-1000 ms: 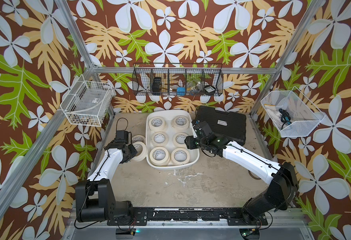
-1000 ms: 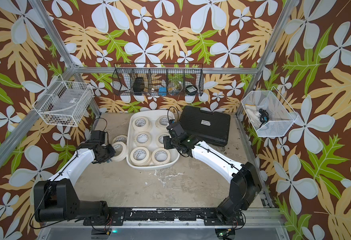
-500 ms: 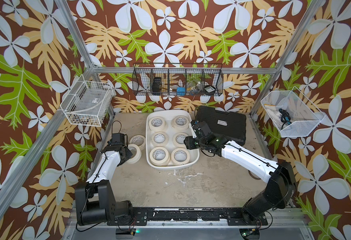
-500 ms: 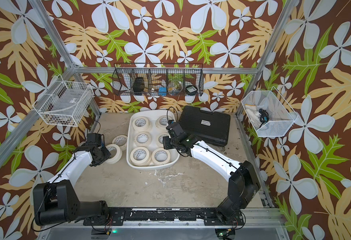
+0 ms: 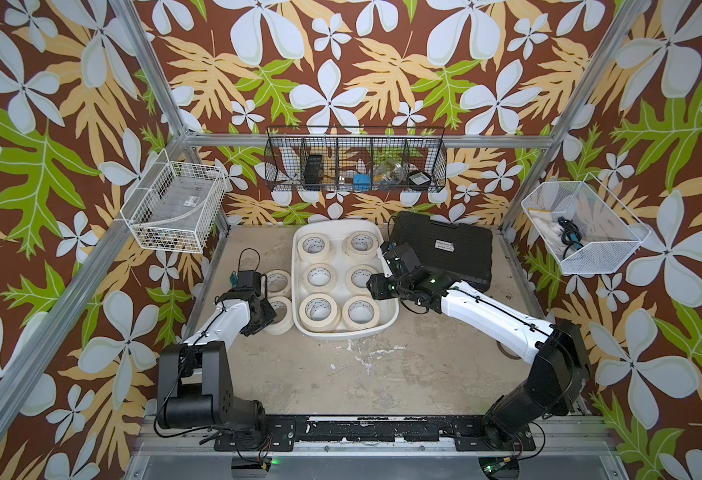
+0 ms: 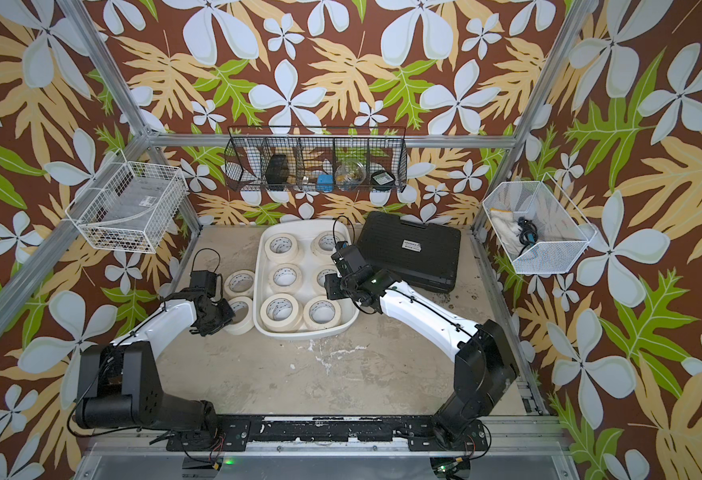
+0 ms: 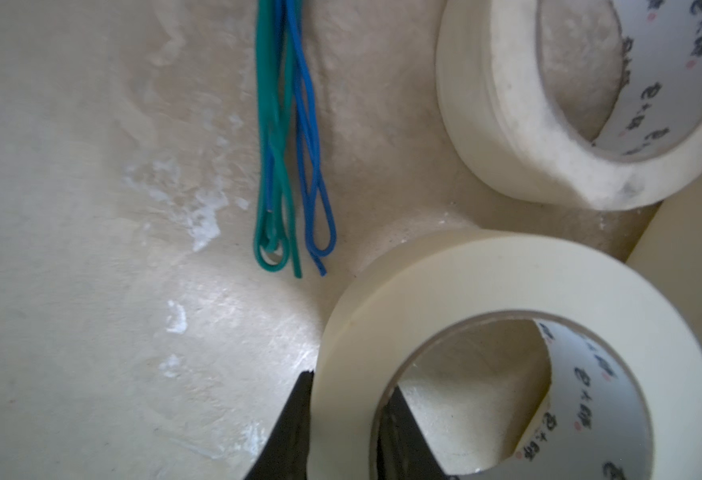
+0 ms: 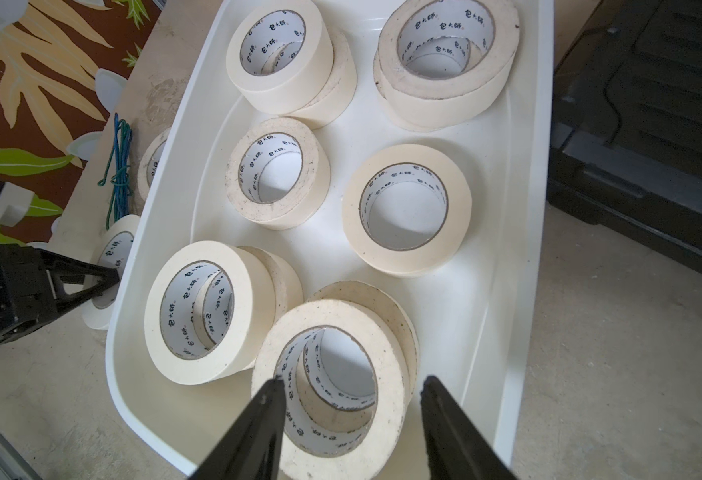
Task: Take out the art tape in the storage box
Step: Place the art tape at the center of the board.
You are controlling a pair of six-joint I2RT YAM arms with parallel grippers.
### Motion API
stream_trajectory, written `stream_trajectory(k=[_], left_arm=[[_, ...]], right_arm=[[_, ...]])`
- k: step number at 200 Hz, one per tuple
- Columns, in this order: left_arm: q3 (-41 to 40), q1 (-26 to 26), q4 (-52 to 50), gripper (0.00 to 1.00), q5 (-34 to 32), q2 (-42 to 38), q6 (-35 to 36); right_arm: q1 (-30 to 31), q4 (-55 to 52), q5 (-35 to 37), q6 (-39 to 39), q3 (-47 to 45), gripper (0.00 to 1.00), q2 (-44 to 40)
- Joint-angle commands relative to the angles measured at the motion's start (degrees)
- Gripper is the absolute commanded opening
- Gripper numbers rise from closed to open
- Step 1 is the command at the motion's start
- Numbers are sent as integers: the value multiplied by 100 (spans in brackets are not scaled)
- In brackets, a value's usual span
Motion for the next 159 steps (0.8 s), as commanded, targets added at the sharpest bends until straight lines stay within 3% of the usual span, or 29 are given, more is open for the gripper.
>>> stream_trajectory(k=[1, 119, 159], left_arm=[[42, -20, 229, 5, 166, 56, 18], [426, 490, -235, 3, -844, 552, 264], [589, 778, -317, 3, -831, 610, 370]], right_arm=[[3, 98, 64, 43, -42, 56, 6], [7, 46, 105, 23, -86, 55, -37], [7, 55, 173, 17, -159, 56, -108]])
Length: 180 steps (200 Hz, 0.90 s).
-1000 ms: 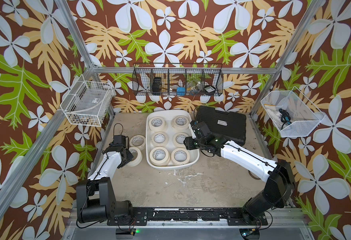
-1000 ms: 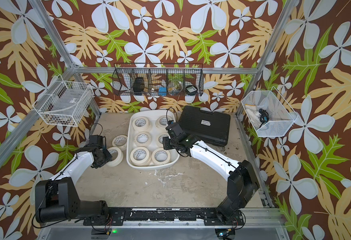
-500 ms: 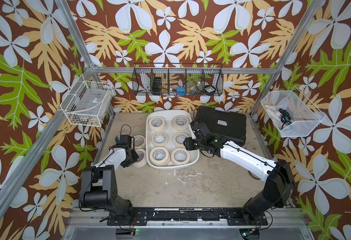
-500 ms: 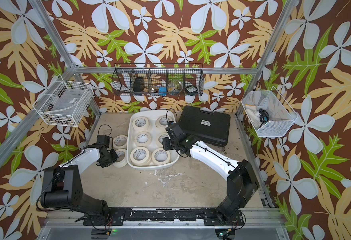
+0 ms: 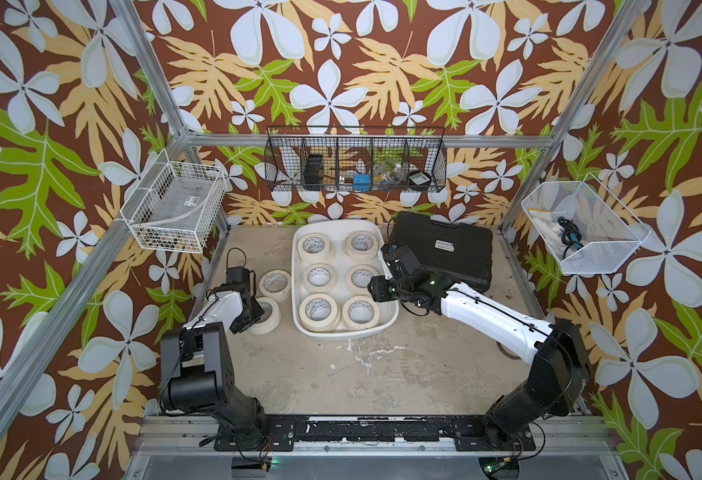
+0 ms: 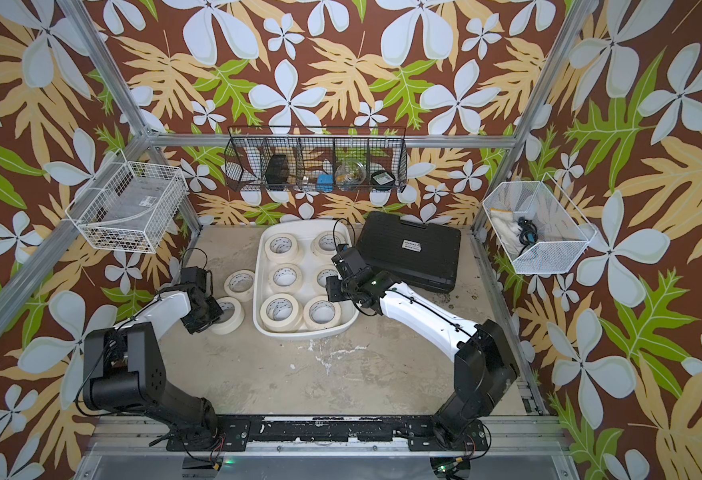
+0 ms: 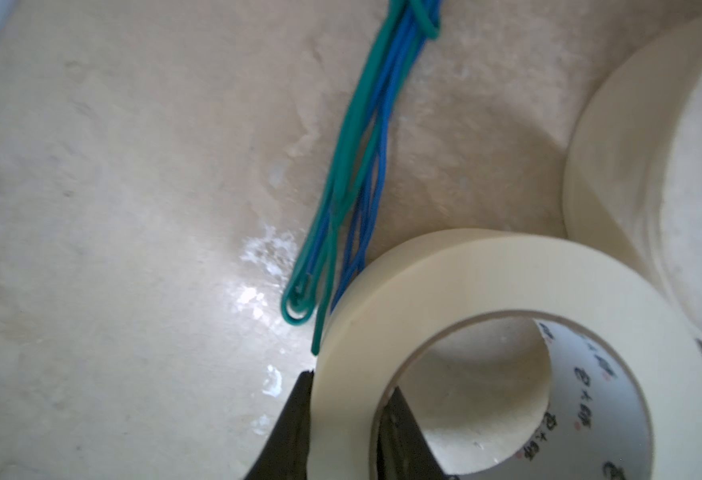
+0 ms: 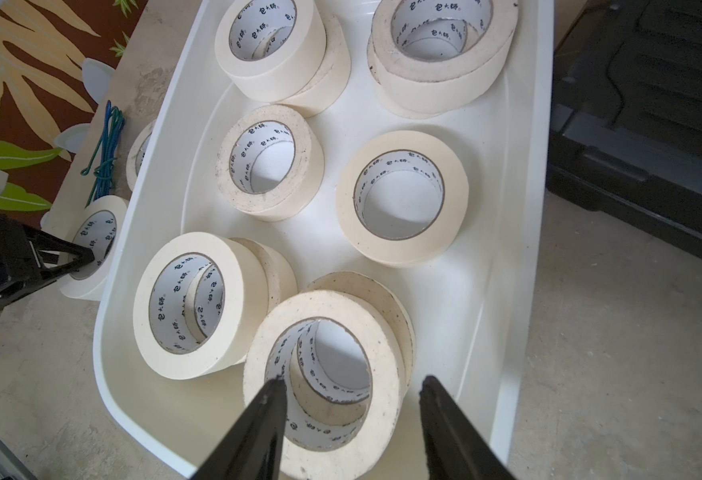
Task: Take out the art tape in the storage box
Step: Place the art tape at the center of the board.
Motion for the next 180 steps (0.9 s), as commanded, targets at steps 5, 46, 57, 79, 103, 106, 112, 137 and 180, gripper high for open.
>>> stream_trajectory(k=[5, 46, 57, 79, 103, 106, 112, 137, 180], left_arm=[[102, 76, -89, 3, -19, 14, 83], [-62, -257, 36, 3, 57, -232, -4], [-74, -410, 48, 3, 23, -233, -52], [-76, -519, 51, 3, -19, -176, -134], [-83, -723, 49, 5, -121, -161, -215], [-83, -728, 49, 6, -117, -158, -212], [-87, -729, 56, 8, -108, -148, -223], [-89, -729, 69, 16, -34, -101, -239], [-75, -780, 13, 17, -99, 46, -246]], right_arm=[[7, 61, 129, -18, -21, 55, -66], [7, 92, 83, -10, 1, 55, -66], [7, 101, 55, -1, 6, 55, -49], [7, 109, 43, 8, 14, 55, -40], [7, 158, 60, 17, 22, 55, -31], [6, 162, 61, 17, 28, 55, -21], [7, 158, 56, 17, 60, 56, -7], [7, 127, 76, -23, 207, 56, 95], [-19, 55, 260, -186, 605, 56, 374]])
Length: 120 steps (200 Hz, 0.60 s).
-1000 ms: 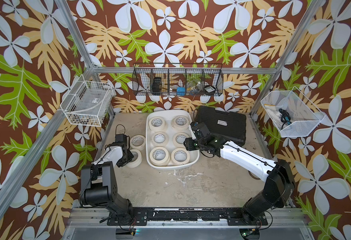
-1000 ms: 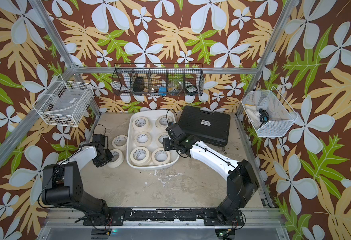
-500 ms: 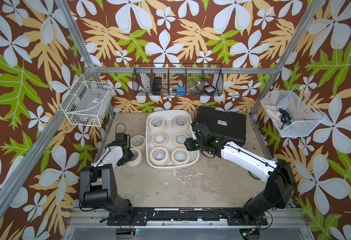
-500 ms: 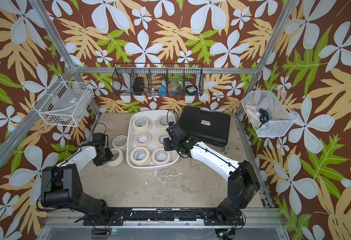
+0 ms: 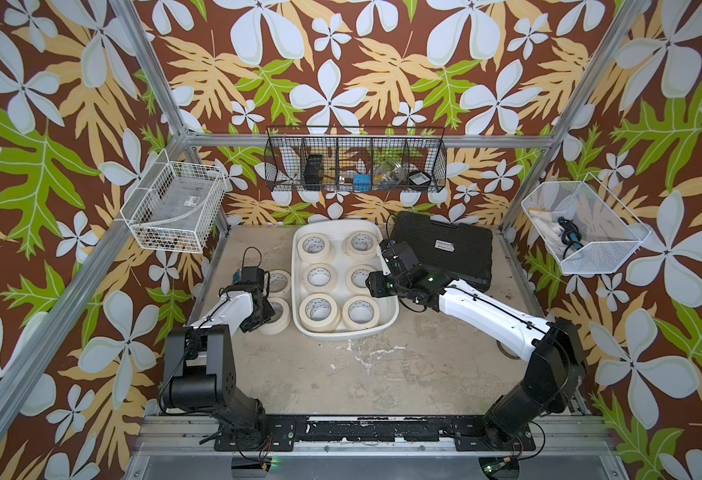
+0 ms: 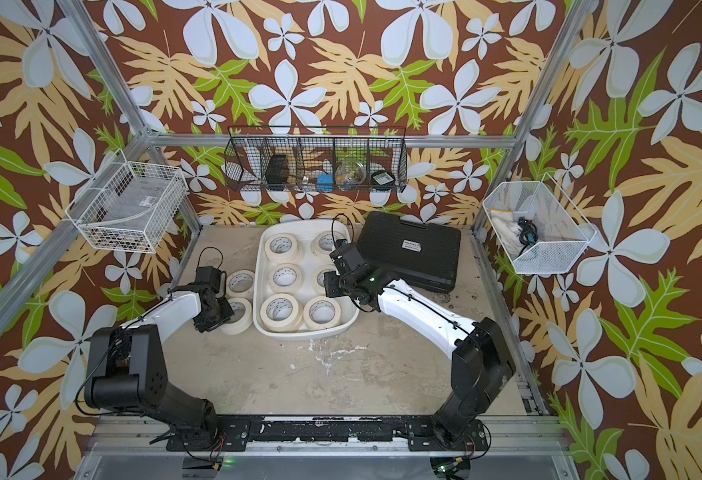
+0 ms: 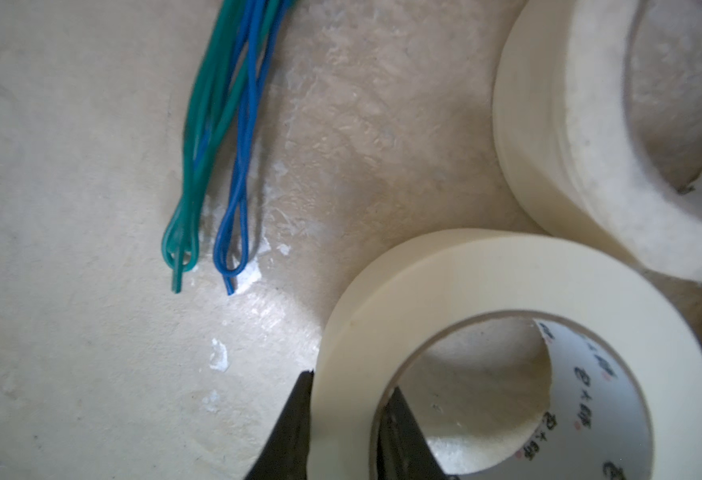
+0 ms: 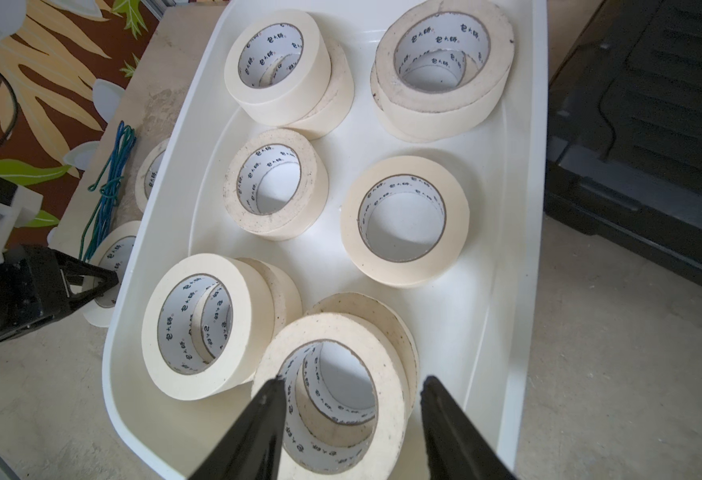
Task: Take out the art tape in the storage box
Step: Place the art tape at the center of the board.
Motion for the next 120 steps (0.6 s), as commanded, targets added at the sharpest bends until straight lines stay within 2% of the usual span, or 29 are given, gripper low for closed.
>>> stream_trajectory(k=[1, 22, 47, 81, 95, 120], left_arm=[[24, -5, -2, 18, -20, 44, -70], [24, -2, 14, 24, 5, 51, -99], [55, -6, -25, 26, -27, 90, -67], [103, -4, -58, 37, -39, 71, -58], [120, -8, -76, 46, -53, 61, -41], [213, -8, -187, 46, -32, -26, 3]], right_arm=[[-19, 10, 176, -159, 235, 56, 144], [-91, -15, 176, -218, 462, 56, 328], [-205, -32, 173, -240, 659, 56, 531], [-348, -117, 104, -305, 975, 56, 875], [-400, -159, 77, -315, 1111, 56, 1028], [-459, -239, 41, -339, 1452, 56, 1314]])
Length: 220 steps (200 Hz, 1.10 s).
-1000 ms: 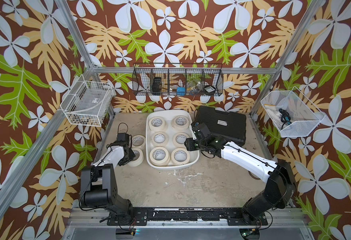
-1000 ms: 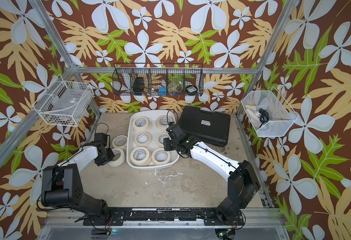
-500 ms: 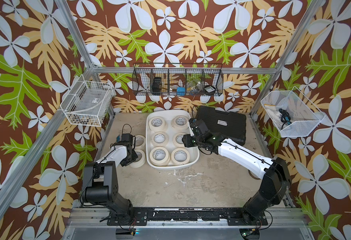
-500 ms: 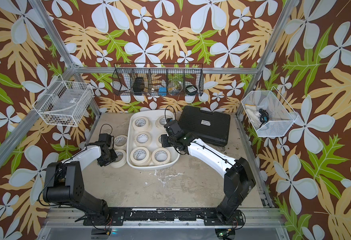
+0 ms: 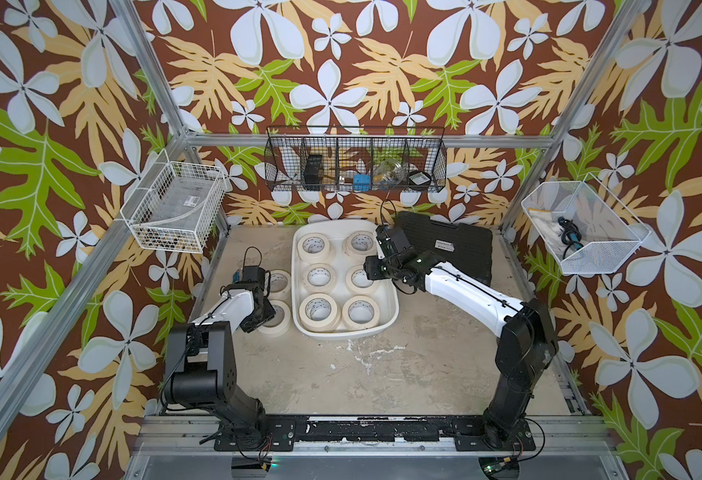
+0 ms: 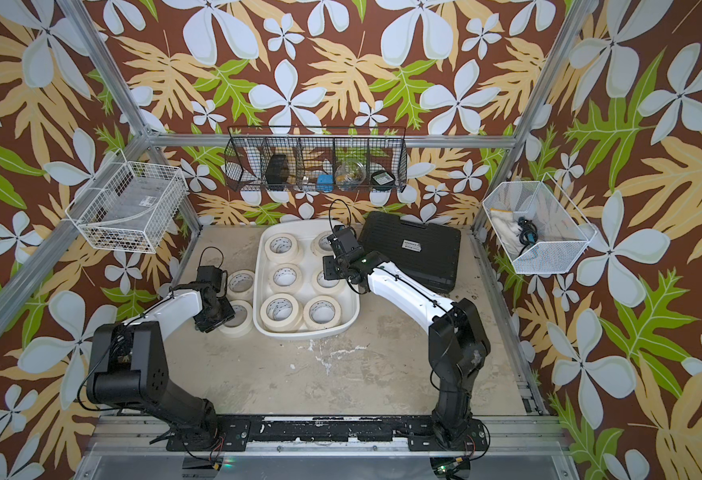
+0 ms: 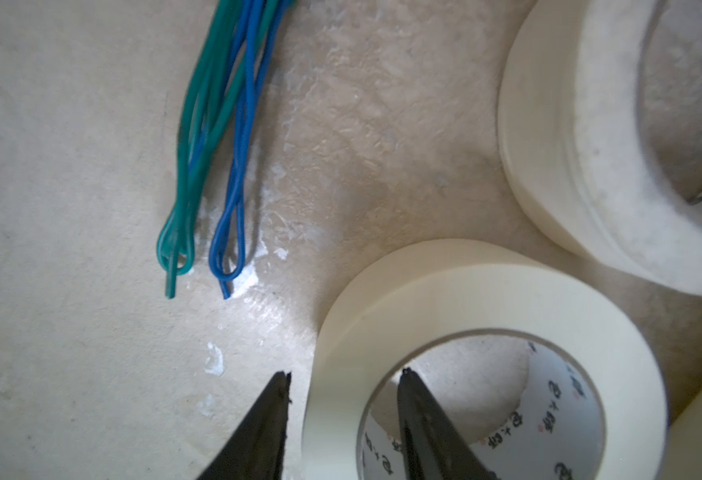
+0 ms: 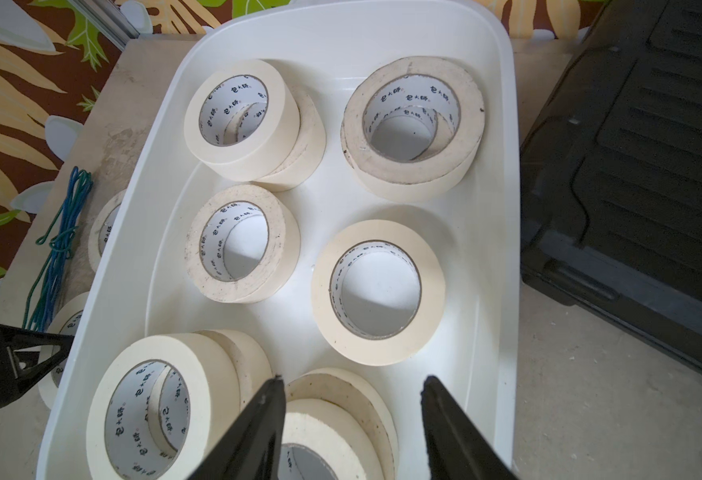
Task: Take out the art tape in the storage box
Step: Place the art tape at the center of the board, then pick up the art tape from the storage box.
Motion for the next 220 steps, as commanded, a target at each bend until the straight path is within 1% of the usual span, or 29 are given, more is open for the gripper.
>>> stream_trajectory(k=[1, 24, 43, 77, 113, 134, 169, 201, 220], left_arm=[[102, -2, -152, 46, -11, -109, 83], [267, 6, -295, 46, 37, -390, 141], [351, 2, -357, 47, 198, -781, 278], [202, -1, -246, 47, 886, -1650, 458], [197, -2, -224, 53, 1202, -2268, 523], [205, -1, -234, 54, 1351, -2363, 540], [144, -2, -211, 54, 1330, -2360, 558], [99, 1, -195, 53, 1281, -2315, 523], [57, 2, -159, 54, 1260, -2333, 527]], right_arm=[[-39, -97, -57, -75, 282, 56, 214], [-77, -375, 6, -75, 826, 56, 603], [-94, -606, 122, -66, 1331, 56, 945], [-111, -977, 358, -79, 2204, 56, 1639], [-190, -1107, 398, 10, 2772, 55, 2164], [-293, -1157, 382, 188, 2971, 55, 2350], [-442, -1026, 200, 648, 3015, 54, 2567], [-574, -913, 15, 1153, 3081, 51, 2852], [-617, -816, -31, 1365, 3121, 52, 2983]])
